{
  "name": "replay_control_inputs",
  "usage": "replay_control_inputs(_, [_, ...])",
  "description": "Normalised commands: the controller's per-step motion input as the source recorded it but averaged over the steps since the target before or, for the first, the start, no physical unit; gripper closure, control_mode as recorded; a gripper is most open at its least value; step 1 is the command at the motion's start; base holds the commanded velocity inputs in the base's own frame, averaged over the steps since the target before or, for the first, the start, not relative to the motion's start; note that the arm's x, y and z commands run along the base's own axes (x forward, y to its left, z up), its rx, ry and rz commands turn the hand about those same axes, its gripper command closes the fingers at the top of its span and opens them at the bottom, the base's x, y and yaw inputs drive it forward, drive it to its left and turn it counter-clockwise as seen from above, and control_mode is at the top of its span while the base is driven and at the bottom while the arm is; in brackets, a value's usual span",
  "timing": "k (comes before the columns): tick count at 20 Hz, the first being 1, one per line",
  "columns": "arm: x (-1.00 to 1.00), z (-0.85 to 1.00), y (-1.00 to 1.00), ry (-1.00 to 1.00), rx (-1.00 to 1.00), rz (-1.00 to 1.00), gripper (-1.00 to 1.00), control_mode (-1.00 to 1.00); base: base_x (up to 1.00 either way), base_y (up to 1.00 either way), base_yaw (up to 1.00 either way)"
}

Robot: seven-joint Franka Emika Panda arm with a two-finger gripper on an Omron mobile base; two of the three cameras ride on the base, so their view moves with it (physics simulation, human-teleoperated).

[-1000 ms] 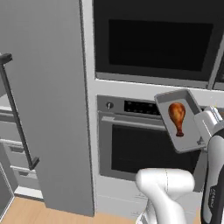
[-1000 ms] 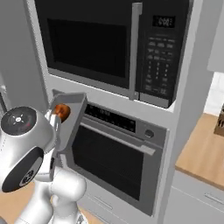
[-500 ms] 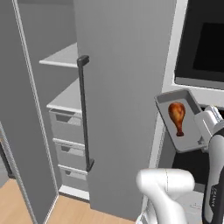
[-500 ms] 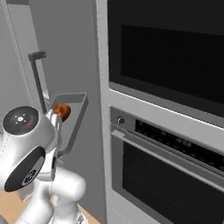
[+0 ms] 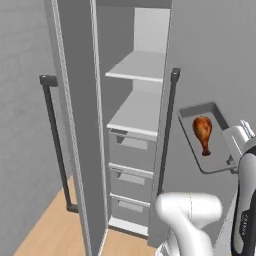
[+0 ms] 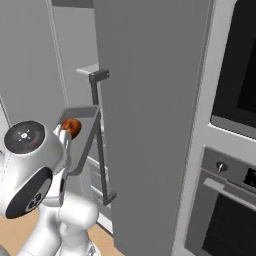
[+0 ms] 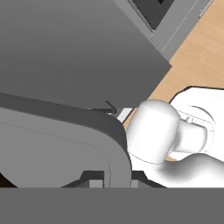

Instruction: Take the meat container that has the chicken drumstick and place it on the second highest rack of the freezer. Then take the vegetable container that has the broccoli and cucumber and place it on the highest rack of the freezer.

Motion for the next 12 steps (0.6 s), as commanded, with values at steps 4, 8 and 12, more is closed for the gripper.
replay_control_inputs(4, [0.0, 0.0, 0.0, 0.0, 0.0, 0.0, 1.0, 1.0, 0.39, 0.58, 0.0])
replay_control_inputs(8, [0.0, 0.0, 0.0, 0.0, 0.0, 0.0, 1.0, 1.0, 0.33, 0.81, -0.07])
replay_control_inputs(12, [0.0, 0.0, 0.0, 0.0, 0.0, 0.0, 1.0, 1.0, 0.48, 0.34, -0.09])
